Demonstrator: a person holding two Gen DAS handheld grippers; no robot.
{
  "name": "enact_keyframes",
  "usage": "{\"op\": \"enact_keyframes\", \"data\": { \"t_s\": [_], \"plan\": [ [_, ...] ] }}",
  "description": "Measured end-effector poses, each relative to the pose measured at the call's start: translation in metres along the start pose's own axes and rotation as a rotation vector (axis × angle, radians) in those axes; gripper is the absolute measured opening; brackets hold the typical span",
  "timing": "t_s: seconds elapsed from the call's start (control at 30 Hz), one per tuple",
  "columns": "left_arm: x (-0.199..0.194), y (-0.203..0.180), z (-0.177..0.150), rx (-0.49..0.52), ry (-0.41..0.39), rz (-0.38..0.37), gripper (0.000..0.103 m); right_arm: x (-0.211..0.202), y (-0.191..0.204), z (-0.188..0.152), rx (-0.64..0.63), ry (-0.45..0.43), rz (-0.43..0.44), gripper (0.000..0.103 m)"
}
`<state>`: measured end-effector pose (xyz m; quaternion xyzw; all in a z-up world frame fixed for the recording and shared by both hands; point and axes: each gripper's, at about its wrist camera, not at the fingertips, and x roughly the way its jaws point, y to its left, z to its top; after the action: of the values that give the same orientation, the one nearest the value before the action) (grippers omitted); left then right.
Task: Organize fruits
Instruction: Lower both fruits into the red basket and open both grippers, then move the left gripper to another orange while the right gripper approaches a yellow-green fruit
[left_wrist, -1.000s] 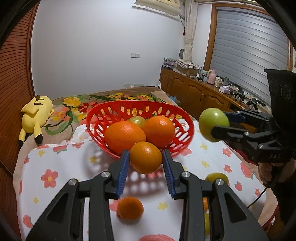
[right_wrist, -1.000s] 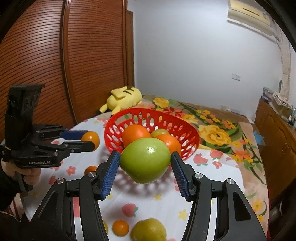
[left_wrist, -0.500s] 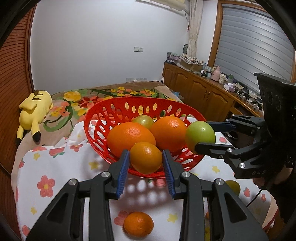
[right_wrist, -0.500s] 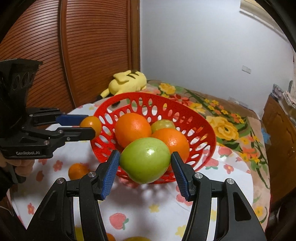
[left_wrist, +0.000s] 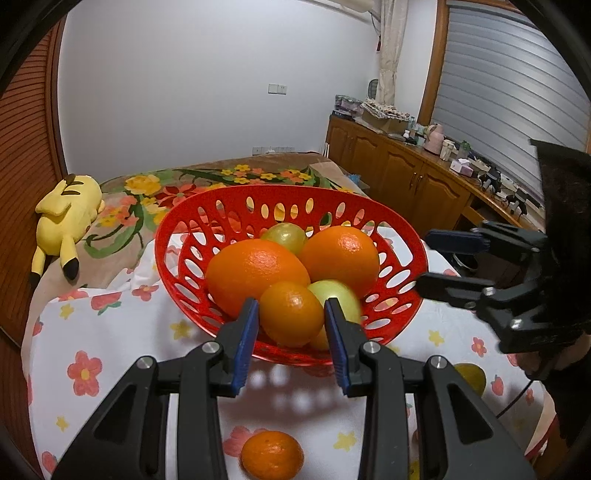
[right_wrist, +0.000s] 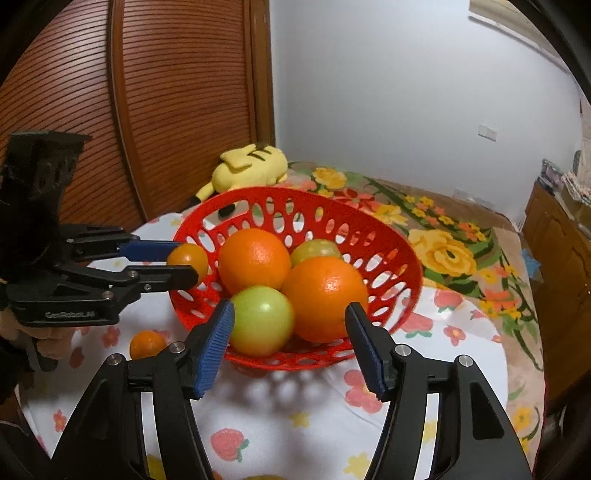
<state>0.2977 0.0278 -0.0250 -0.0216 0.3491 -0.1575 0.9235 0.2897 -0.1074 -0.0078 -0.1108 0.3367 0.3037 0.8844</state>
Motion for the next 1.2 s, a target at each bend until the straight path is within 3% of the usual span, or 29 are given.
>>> {"op": "enact_keyframes", "data": {
  "t_s": [0.47,0.73,1.2],
  "plan": [
    [0.009,-0.008,0.008,0.015,-0.003,0.005,0.035,-0.056,-0.008,-0.009,0.047,-0.069,-0.058,0.064],
    [0.01,0.002,0.003,-0.003,0.005,0.028,0.053,-0.062,-0.008,-0.023,0.07,-0.057,-0.063,0.064],
    [-0.03,0.011,-0.045,-0.012,0.005,-0.009,0.057,-0.071,0.004,-0.061,0.173,-0.048,-0.071,0.068]
  ]
}}
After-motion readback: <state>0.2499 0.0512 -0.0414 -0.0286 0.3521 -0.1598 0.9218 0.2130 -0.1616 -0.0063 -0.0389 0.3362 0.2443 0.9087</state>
